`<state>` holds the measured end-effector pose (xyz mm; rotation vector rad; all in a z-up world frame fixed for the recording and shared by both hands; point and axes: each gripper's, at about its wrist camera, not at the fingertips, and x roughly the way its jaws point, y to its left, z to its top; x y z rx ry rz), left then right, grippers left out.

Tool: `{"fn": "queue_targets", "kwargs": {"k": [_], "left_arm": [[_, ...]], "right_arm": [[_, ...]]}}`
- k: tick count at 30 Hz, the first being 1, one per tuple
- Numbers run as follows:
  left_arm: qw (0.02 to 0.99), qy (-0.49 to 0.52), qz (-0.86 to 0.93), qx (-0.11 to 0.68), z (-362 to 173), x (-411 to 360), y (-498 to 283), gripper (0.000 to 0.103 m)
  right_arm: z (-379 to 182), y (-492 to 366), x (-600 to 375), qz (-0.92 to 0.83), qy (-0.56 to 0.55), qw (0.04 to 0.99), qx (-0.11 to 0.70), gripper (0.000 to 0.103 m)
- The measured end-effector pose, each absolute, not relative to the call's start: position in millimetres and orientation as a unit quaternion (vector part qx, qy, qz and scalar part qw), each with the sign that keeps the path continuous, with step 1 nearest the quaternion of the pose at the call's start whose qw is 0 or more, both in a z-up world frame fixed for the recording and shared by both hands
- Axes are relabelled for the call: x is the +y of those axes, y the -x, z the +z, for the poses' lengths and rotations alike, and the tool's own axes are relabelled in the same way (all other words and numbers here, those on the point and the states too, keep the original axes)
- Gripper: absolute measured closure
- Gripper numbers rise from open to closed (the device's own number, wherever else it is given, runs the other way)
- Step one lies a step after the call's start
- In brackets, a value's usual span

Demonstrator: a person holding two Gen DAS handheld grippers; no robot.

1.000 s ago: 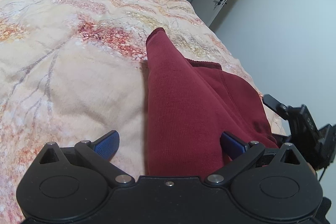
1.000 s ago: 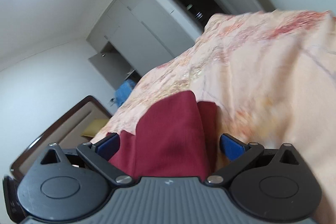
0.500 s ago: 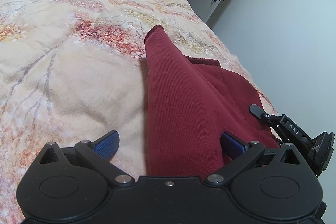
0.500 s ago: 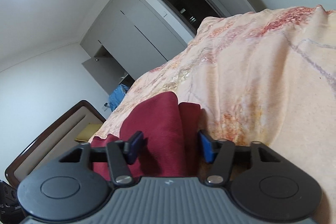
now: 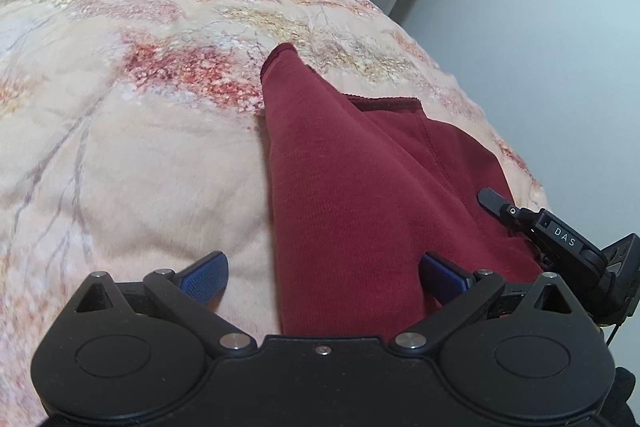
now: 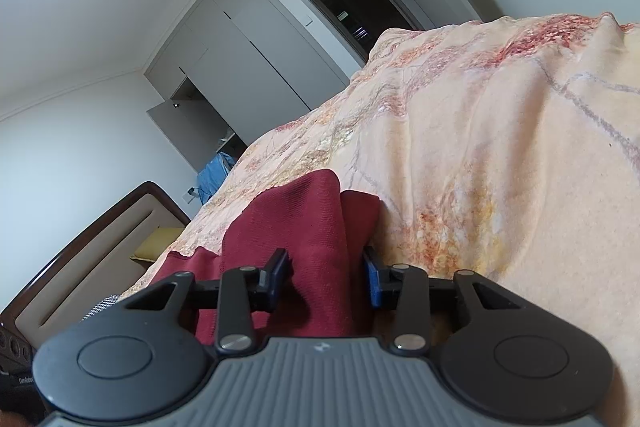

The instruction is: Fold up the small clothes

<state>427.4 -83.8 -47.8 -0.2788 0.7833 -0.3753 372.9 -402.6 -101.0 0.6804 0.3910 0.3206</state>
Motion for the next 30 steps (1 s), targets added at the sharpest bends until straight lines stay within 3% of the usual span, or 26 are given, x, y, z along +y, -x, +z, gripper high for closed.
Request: {"fn": "queue_targets", "kwargs": {"k": [1, 3, 4, 6, 9, 20, 30], "left_arm": [[0.898, 0.131, -0.187, 0.376, -45, -85, -427, 0.012], [0.895, 0.136, -0.204, 0.372, -41, -86, -427, 0.034], [0.894, 0.139, -0.206, 0.372, -40, -86, -427, 0.036], [0.896, 0.138, -0.204, 0.368, -37, -87, -427, 0.055], [0.900, 0.146, -0.203, 0.358, -30, -83, -424, 0.068], [0.936, 0.135, -0.148, 0.288, 27, -19, -400, 0.071], [0.945, 0.151, -0.052, 0.287, 31, 74, -393, 0.070]], "right_arm": [[-100, -372, -403, 0.155, -0.329, 0.912, 0.190, 0.061], [-100, -372, -402, 0.155, -0.327, 0.913, 0.189, 0.064], [-98, -371, -401, 0.156, -0.324, 0.914, 0.189, 0.068], [-92, -371, -398, 0.157, -0.313, 0.917, 0.190, 0.079], [-75, -368, -384, 0.150, -0.269, 0.932, 0.193, 0.086], [5, -363, -317, 0.198, -0.183, 0.949, 0.163, 0.088], [19, -414, -198, 0.277, -0.170, 0.930, 0.172, 0.087]]}}
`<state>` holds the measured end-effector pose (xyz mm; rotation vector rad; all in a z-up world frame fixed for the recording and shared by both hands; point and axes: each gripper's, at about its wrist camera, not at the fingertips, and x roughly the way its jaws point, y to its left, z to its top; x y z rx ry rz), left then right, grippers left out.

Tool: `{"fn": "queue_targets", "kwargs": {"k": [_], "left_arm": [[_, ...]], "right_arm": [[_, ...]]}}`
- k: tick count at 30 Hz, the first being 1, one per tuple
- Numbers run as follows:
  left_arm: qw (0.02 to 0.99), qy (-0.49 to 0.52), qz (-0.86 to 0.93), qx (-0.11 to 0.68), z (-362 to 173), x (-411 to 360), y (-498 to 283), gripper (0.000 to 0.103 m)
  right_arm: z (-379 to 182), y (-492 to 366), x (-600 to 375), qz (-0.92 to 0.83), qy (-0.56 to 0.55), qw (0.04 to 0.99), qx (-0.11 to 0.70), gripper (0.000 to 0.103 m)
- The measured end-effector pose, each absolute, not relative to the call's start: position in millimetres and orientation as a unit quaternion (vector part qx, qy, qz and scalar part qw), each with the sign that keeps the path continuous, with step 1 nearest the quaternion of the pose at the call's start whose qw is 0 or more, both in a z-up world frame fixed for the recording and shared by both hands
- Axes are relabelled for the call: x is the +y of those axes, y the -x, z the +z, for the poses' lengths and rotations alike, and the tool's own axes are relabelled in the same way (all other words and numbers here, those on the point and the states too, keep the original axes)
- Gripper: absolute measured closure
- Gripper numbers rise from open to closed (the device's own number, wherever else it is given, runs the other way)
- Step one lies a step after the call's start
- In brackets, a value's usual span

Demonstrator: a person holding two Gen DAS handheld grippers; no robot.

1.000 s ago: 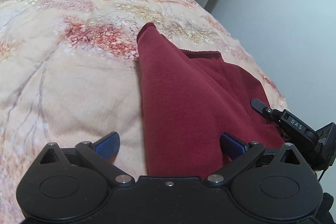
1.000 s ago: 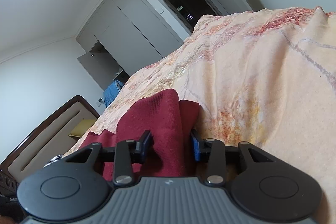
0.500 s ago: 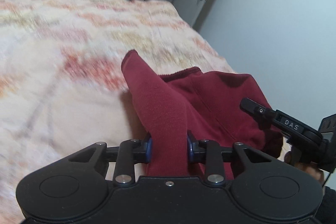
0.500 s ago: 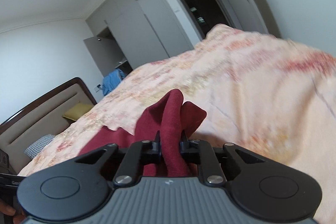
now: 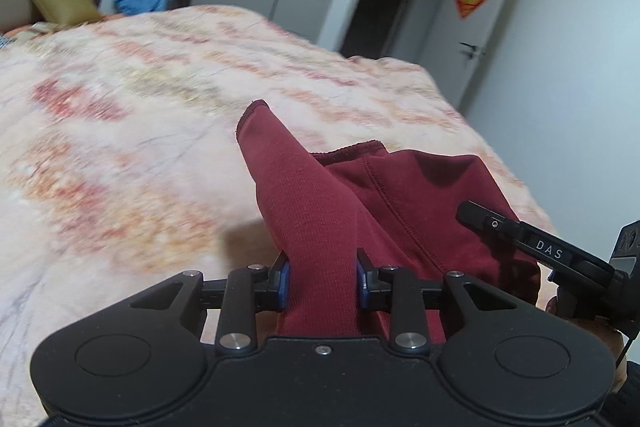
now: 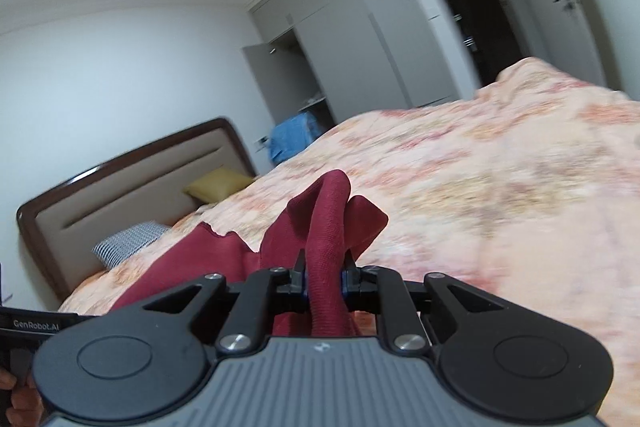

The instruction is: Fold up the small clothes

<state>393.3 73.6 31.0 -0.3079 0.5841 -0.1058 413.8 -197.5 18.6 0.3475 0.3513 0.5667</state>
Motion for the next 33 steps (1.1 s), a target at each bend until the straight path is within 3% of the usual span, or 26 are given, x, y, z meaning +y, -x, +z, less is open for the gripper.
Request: {"fn": "queue_targets", "kwargs": {"k": [7, 12, 13, 18, 20, 22, 25, 28, 33], "left_arm": [[0.930, 0.186, -0.042, 0.315, -9, 96, -396, 0.066], [0.927, 0.199, -0.038, 0.316, -18, 103, -396, 0.056], [0.927, 0.197, -0.035, 0.316, -18, 103, -396, 0.053], [0.931, 0.188, -0.009, 0.312, -12, 101, -392, 0.023], [0.934, 0.186, -0.002, 0.306, -5, 101, -386, 0.017], [0.938, 0.180, 0.005, 0.295, 4, 98, -376, 0.009], [0.946, 0.169, 0.017, 0.277, 21, 94, -354, 0.002], [0.953, 0.157, 0.030, 0.258, 39, 87, -329, 0.001], [0.964, 0.134, 0.042, 0.227, 65, 74, -280, 0.001]], "right_arm": [[-10, -433, -147, 0.274, -0.135, 0.924, 0.228, 0.087], [-27, -432, -146, 0.251, -0.116, 0.929, 0.246, 0.083], [-27, -431, -148, 0.248, -0.119, 0.929, 0.248, 0.078], [-26, -425, -152, 0.240, -0.124, 0.929, 0.252, 0.058], [-23, -423, -152, 0.234, -0.118, 0.933, 0.247, 0.038], [-17, -415, -151, 0.232, -0.107, 0.937, 0.237, 0.030], [-6, -399, -153, 0.227, -0.094, 0.943, 0.225, 0.005], [11, -376, -158, 0.232, -0.089, 0.948, 0.200, 0.000], [43, -329, -164, 0.238, -0.066, 0.956, 0.155, 0.000]]}}
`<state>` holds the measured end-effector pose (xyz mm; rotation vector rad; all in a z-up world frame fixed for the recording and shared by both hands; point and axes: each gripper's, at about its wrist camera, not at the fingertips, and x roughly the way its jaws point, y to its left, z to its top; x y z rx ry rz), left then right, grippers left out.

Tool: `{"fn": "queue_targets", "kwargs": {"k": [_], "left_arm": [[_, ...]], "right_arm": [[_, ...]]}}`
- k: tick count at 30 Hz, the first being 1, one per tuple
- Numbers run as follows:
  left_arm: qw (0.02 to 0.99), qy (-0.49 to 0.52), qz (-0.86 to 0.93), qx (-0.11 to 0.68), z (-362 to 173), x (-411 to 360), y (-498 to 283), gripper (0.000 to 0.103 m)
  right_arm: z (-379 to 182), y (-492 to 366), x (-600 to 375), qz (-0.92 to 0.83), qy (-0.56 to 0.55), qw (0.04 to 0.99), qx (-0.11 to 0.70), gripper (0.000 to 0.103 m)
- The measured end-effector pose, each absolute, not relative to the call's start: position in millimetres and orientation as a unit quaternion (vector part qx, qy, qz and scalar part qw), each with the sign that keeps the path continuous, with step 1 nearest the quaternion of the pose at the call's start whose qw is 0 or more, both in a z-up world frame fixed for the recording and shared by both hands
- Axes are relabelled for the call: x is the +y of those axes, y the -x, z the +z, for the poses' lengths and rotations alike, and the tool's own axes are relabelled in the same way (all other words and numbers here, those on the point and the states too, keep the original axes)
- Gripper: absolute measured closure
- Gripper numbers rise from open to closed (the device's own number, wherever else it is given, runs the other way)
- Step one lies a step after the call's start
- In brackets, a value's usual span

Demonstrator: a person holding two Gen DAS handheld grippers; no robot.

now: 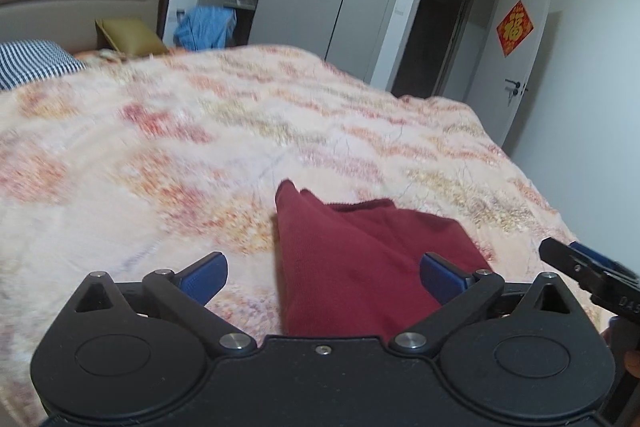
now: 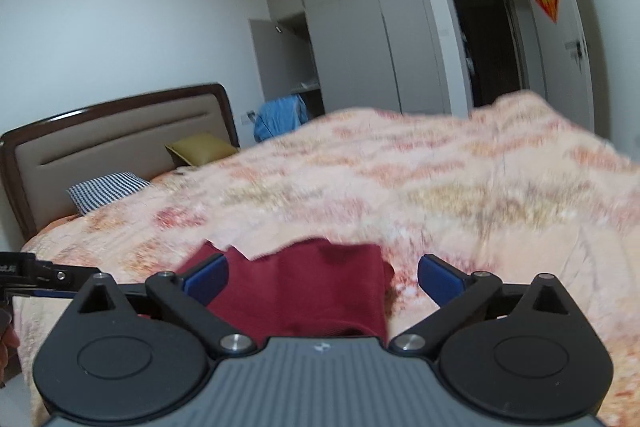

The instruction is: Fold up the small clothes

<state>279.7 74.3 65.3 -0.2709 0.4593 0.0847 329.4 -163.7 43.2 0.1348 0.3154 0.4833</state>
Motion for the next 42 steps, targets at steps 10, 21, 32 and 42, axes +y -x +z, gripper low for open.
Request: {"fn": "queue_targets", "kwargs": {"k": [10, 21, 32, 42], "left_arm": [[0.975, 0.095, 0.048, 0.197, 69, 42, -175, 0.001], [0.978, 0.074, 0.040, 0.193, 35, 24, -90, 0.001], [0.977, 0.068, 0.046, 0.195, 20, 26, -62, 0.001], [0.976, 0.072, 0.049, 0.199, 19, 29, -63, 0.001]], "right_arm": [[77, -219, -169, 0.249, -0.040, 0.963, 0.093, 0.000], [52, -98, -176, 0.204, -0.009, 0.977, 0.064, 0.000], [22, -53, -167, 0.179, -0.002, 0.981, 0.074, 0.000], [18, -54, -165, 0.182, -0.001, 0.980, 0.084, 0.000]]}}
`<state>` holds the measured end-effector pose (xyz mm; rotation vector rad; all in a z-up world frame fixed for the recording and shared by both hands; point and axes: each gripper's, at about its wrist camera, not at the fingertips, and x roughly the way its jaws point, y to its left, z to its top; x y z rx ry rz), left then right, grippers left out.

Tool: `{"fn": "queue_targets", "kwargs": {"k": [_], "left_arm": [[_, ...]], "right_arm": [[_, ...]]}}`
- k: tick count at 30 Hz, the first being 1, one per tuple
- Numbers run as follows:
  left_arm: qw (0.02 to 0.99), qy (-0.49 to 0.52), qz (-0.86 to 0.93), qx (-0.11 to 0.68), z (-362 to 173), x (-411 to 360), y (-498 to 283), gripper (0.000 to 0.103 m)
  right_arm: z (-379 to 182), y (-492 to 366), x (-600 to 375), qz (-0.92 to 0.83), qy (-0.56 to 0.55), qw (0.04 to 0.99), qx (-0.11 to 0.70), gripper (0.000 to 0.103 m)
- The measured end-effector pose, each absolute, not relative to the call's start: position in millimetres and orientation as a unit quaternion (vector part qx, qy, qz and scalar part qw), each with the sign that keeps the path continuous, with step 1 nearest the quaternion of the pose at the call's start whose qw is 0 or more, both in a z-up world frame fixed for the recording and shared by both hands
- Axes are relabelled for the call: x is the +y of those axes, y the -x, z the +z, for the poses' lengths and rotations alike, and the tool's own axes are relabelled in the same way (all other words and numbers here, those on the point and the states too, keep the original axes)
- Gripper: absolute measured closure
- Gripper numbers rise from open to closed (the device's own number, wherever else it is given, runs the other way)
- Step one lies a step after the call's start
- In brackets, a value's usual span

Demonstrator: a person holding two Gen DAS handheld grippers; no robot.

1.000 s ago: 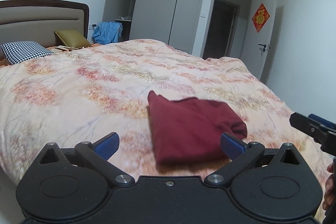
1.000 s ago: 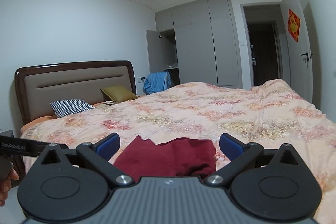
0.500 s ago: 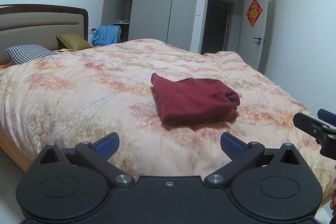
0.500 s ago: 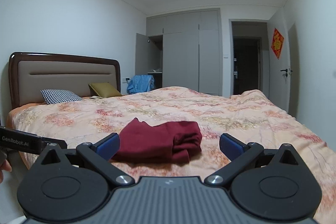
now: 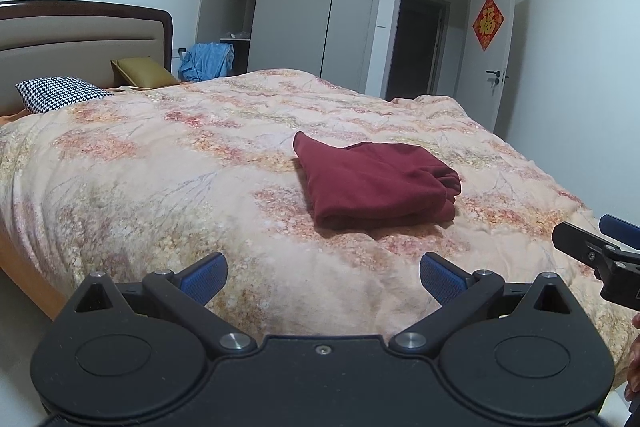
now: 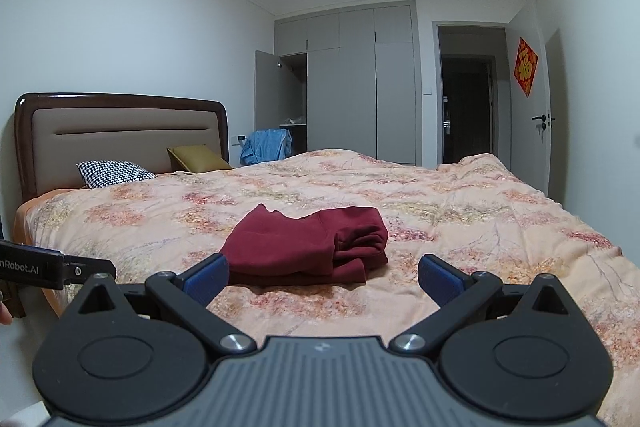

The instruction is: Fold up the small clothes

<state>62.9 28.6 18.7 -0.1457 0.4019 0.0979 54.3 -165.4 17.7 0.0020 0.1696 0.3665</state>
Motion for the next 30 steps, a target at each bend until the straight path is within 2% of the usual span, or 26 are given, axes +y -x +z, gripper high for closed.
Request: {"fn": "queue_targets", "kwargs": {"k": [24, 30], "left_arm": [[0.973, 0.075, 0.050, 0.211, 18, 30, -65, 0.001], [0.969, 0.026, 0.106, 0.222, 18, 19, -71, 0.001]], "right_arm": [[15, -57, -165, 0.181, -0.001, 0.979, 0.089, 0.000], [14, -58, -165, 0.181, 0.002, 0.979, 0.093, 0.000]]}}
